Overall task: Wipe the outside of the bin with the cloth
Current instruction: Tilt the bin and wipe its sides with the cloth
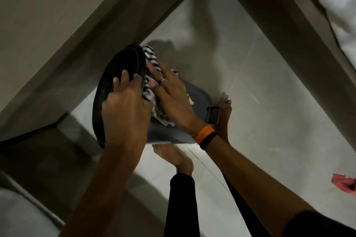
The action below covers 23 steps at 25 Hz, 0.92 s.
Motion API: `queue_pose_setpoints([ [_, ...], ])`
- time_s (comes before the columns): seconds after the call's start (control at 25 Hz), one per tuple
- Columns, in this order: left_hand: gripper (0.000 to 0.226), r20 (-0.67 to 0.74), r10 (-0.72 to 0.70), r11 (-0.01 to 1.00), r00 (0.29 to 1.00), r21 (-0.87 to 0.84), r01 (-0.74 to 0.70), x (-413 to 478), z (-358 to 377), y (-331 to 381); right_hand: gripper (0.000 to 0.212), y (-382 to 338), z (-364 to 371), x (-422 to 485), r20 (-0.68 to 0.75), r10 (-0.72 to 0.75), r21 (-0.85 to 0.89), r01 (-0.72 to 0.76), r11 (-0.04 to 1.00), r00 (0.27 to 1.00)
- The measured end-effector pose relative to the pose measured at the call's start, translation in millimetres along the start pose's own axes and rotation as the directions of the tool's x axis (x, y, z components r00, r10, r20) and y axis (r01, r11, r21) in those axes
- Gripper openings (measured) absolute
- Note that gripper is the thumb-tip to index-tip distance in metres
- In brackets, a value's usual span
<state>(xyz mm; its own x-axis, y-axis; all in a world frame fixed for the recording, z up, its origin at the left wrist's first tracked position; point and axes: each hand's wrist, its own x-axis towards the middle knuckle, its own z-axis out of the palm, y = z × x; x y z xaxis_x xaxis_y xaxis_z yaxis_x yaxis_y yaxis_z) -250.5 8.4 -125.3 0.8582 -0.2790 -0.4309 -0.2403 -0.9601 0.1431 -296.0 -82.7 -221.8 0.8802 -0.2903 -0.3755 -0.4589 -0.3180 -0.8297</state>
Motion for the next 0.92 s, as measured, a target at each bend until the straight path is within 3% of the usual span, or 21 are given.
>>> queue_pose_setpoints([
  [0.08, 0.053, -0.057, 0.037, 0.999, 0.998, -0.033, -0.039, -29.9, 7.7, -3.5, 0.056, 16.3, -2.5, -2.4, -0.019, -0.103, -0.130, 0.100, 0.986, 0.995],
  [0.16, 0.049, -0.135, 0.039, 0.990, 0.990, -0.128, -0.057, -68.3, 23.2, -11.0, 0.059, 36.7, -17.1, -19.8, -0.035, 0.077, -0.159, -0.082, 0.984, 0.996],
  [0.32, 0.049, -0.070, -0.238, 0.880, 0.969, -0.437, 0.184, -105.5, 39.6, -27.8, 0.039, 84.7, -30.3, -6.7, -0.055, 0.335, -0.225, -0.338, 0.914, 0.941],
  [0.4, 0.054, -0.061, -0.336, 0.861, 0.940, -0.424, 0.280, -102.0, 35.0, -37.3, 0.041, 85.2, -20.5, -9.8, -0.016, 0.309, -0.240, -0.304, 0.922, 0.951],
  [0.52, 0.083, 0.090, -0.441, 0.830, 0.893, -0.337, 0.444, -90.2, 32.3, -49.6, 0.055, 73.0, -13.4, -31.0, 0.029, 0.235, -0.287, -0.218, 0.933, 0.971],
  [0.64, 0.087, 0.051, -0.328, 0.904, 0.943, -0.272, 0.330, -94.0, 34.5, -48.9, 0.059, 43.0, 11.2, -51.6, 0.114, 0.013, -0.276, 0.019, 0.961, 0.993],
  [0.72, 0.084, 0.022, -0.233, 0.951, 0.972, -0.202, 0.233, -97.0, 40.6, -41.3, 0.055, 31.1, 24.4, -59.2, 0.162, -0.202, -0.265, 0.240, 0.934, 0.966],
  [0.76, 0.082, 0.020, -0.192, 0.964, 0.981, -0.184, 0.192, -98.1, 43.3, -37.5, 0.053, 33.9, 21.5, -56.1, 0.194, -0.230, -0.259, 0.276, 0.925, 0.954],
  [0.84, 0.078, -0.016, -0.130, 0.979, 0.991, -0.157, 0.126, -102.3, 47.3, -32.4, 0.045, 46.7, 4.3, -35.9, 0.210, -0.118, -0.266, 0.173, 0.948, 0.971],
  [0.92, 0.074, -0.059, -0.068, 0.992, 0.996, -0.114, 0.061, -108.3, 48.9, -24.6, 0.038, 58.1, -16.0, -9.2, 0.168, 0.163, -0.243, -0.119, 0.963, 0.972],
])
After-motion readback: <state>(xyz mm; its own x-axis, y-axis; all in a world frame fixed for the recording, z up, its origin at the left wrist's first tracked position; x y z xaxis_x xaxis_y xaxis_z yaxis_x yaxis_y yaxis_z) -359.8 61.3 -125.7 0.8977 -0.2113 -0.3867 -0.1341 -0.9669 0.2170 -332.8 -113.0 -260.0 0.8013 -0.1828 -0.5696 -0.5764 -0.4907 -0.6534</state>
